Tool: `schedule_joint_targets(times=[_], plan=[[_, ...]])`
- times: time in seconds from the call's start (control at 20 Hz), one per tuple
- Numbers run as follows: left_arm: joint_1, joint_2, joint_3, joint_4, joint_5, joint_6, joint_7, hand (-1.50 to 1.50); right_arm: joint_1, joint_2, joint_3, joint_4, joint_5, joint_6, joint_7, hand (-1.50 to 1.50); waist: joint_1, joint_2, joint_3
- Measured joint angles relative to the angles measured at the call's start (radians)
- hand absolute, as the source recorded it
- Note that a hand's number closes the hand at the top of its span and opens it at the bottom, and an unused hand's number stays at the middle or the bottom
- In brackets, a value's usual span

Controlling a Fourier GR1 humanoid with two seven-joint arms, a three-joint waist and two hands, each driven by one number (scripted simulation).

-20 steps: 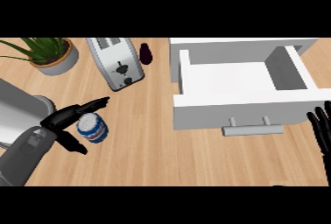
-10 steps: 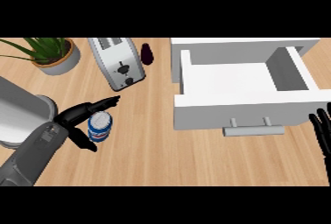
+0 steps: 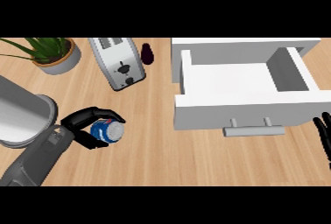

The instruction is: Pick up the can, place it into the drawer and close the drawer

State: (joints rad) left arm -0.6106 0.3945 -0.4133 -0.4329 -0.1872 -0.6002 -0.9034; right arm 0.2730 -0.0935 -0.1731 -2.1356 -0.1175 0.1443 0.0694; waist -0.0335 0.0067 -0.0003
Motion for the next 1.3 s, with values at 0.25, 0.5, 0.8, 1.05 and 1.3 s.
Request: schedule_joint_targets(times=[0.25, 0.5, 0.8, 1.05, 1.3], plan=[[0.003, -0.023, -0.016, -0.012, 0.030, -0.031, 0.025, 1.50, -0.007, -0.001, -0.012, 0.008, -0.002, -0.003, 0.002, -1.50, 0.006, -0.001, 0.000], [0.012, -0.042, 0.023, -0.017, 0.102, -0.024, 0.063, 1.50, -0.004, -0.001, -0.026, 0.012, -0.009, 0.000, -0.008, -1.50, 0.016, -0.003, 0.000], [0.058, -0.081, 0.319, 0.062, 0.365, 0.260, 0.146, 1.50, 0.021, 0.008, -0.045, -0.002, -0.009, -0.016, -0.003, -1.50, 0.060, -0.014, 0.002], [0.073, -0.127, 0.428, -0.005, 0.469, 0.451, 0.221, 1.50, 0.057, 0.018, -0.043, -0.034, -0.010, -0.009, -0.002, -1.50, 0.056, -0.018, 0.003], [0.122, -0.179, 0.407, -0.257, 0.490, 0.580, 0.385, 1.50, 0.072, 0.030, -0.046, -0.035, -0.002, 0.000, -0.025, -1.50, 0.055, -0.019, 0.003]])
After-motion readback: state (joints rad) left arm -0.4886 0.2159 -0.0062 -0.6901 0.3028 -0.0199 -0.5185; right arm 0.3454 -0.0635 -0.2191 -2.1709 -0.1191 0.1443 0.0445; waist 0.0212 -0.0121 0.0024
